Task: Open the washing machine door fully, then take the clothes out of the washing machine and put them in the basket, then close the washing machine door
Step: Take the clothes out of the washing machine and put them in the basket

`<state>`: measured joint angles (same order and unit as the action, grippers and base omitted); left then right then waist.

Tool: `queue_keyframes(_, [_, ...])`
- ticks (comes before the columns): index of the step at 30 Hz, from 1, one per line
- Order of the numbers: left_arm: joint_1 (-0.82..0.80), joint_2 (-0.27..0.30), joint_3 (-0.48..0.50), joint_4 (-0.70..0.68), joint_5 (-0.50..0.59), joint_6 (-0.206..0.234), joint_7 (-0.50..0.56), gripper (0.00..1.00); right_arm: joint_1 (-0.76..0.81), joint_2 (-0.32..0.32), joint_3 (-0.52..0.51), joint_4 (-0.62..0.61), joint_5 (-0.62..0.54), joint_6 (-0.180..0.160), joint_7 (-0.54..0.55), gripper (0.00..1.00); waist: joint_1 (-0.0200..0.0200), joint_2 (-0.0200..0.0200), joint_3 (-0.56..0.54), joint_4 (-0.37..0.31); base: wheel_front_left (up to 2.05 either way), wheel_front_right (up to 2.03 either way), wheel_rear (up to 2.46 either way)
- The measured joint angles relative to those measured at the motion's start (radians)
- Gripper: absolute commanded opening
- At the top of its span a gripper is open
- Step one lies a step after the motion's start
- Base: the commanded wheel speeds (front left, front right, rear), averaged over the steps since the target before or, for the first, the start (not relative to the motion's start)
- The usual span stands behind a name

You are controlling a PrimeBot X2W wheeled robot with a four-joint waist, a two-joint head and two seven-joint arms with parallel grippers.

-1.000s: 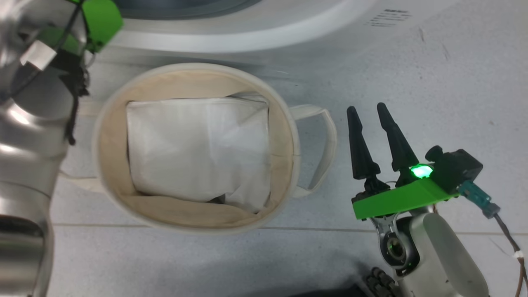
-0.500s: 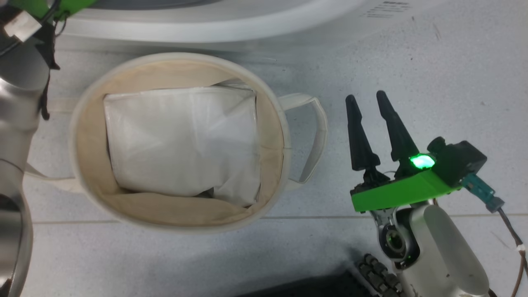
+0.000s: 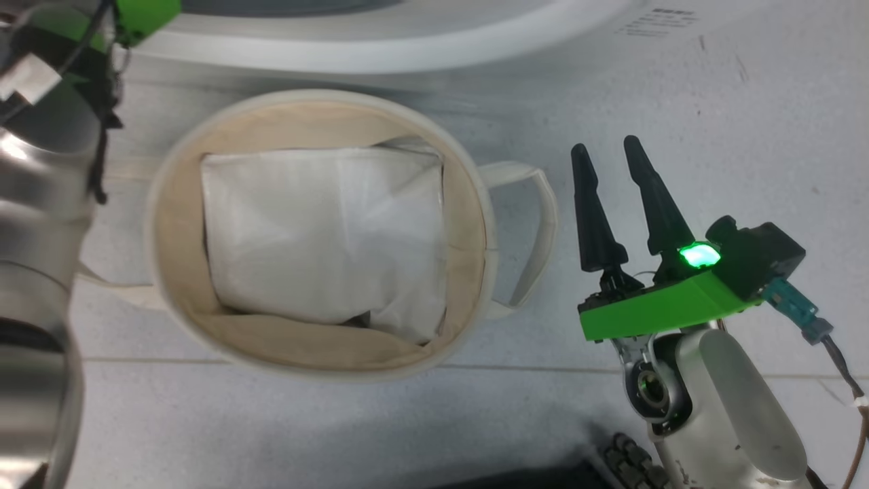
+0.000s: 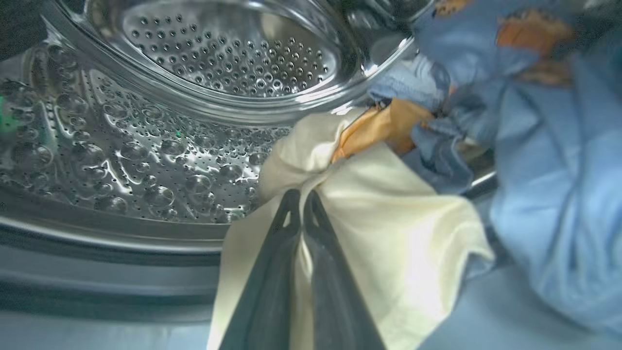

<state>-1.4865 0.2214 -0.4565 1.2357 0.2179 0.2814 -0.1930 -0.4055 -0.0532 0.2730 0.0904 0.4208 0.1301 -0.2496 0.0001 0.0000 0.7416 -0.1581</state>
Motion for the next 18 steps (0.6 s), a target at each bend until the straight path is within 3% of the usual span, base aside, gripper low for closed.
queue_keyframes(6, [0.079, -0.049, 0.053, -0.089, -0.097, 0.002, -0.057, 0.0, 0.004, 0.0, -0.005, 0.018, -0.021, 0.0, 0.0, 1.0, 0.0, 0.0, -0.071, 0.027, 0.0, 0.0, 0.0])
queue_keyframes(18, [0.476, -0.042, 0.076, -0.728, -0.237, 0.015, -0.064, 0.0, 0.089, -0.001, -0.025, 0.065, -0.06, 0.0, 0.0, 1.0, 0.0, 0.0, -0.274, 0.08, 0.0, 0.0, 0.0])
